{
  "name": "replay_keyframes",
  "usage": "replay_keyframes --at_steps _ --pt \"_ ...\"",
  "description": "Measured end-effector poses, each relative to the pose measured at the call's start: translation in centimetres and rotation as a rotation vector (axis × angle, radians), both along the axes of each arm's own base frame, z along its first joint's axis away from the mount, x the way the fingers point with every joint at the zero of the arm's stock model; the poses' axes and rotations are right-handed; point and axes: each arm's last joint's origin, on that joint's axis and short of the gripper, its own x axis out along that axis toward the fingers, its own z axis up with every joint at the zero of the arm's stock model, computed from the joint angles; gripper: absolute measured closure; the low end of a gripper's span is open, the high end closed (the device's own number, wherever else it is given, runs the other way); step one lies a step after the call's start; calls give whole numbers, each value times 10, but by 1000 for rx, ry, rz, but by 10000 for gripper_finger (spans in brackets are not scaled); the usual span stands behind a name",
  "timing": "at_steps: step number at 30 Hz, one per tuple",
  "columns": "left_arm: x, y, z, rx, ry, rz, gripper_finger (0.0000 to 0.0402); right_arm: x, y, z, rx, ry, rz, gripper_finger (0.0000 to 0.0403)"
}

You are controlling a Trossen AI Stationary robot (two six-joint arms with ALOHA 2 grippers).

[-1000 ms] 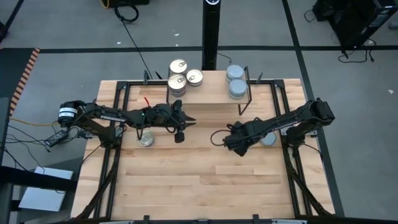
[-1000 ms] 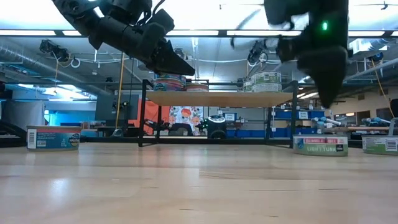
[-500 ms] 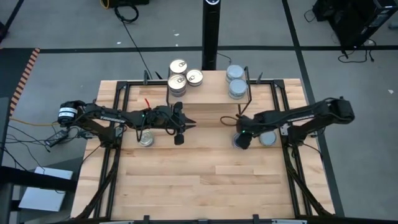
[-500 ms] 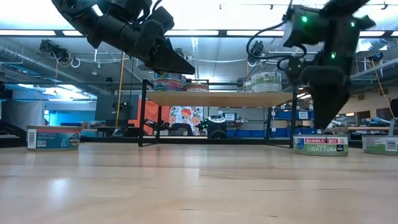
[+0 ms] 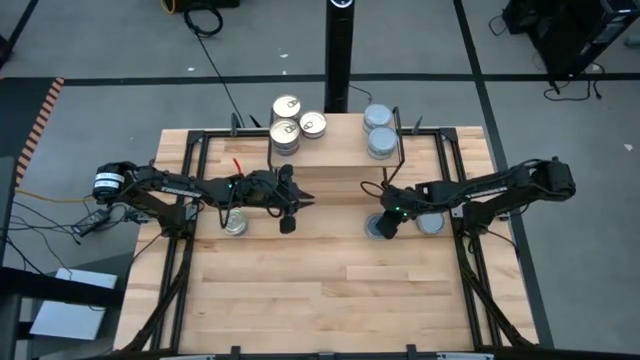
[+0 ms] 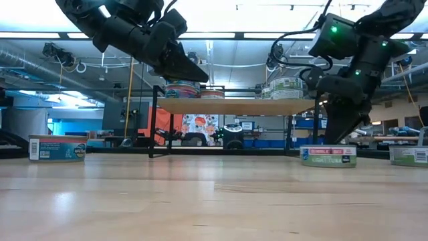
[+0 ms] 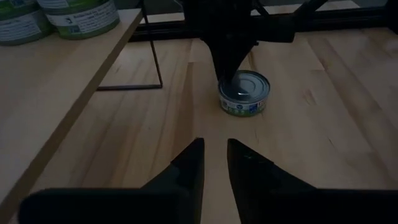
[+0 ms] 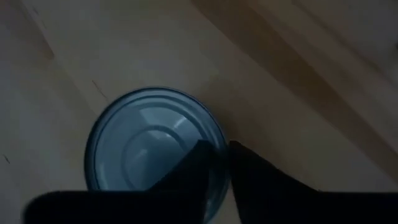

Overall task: Stack canned seafood by type on shelf
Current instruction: Put the green tuna can on the shelf

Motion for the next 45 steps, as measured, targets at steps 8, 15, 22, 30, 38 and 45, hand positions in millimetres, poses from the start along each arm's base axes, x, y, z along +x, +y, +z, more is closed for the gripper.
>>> replay_keyframes --at_steps 8,15,22,30,38,45 --pt "0 0 -1 -2 6 1 329 5 0 1 -16 -48 36 392" --pt "-1 0 -1 -25 11 10 329 19 10 20 -72 -102 115 397" --pt "-1 0 -2 -78 13 32 329 37 32 54 -196 -199 218 400" --pt "-1 -3 -2 -141 13 -8 329 44 67 83 -343 -298 291 400" --pt "0 -12 -3 -144 19 -39 316 47 82 69 -267 -274 178 384" --pt "17 -20 -24 -191 10 -48 335 46 71 33 -264 -14 62 329"
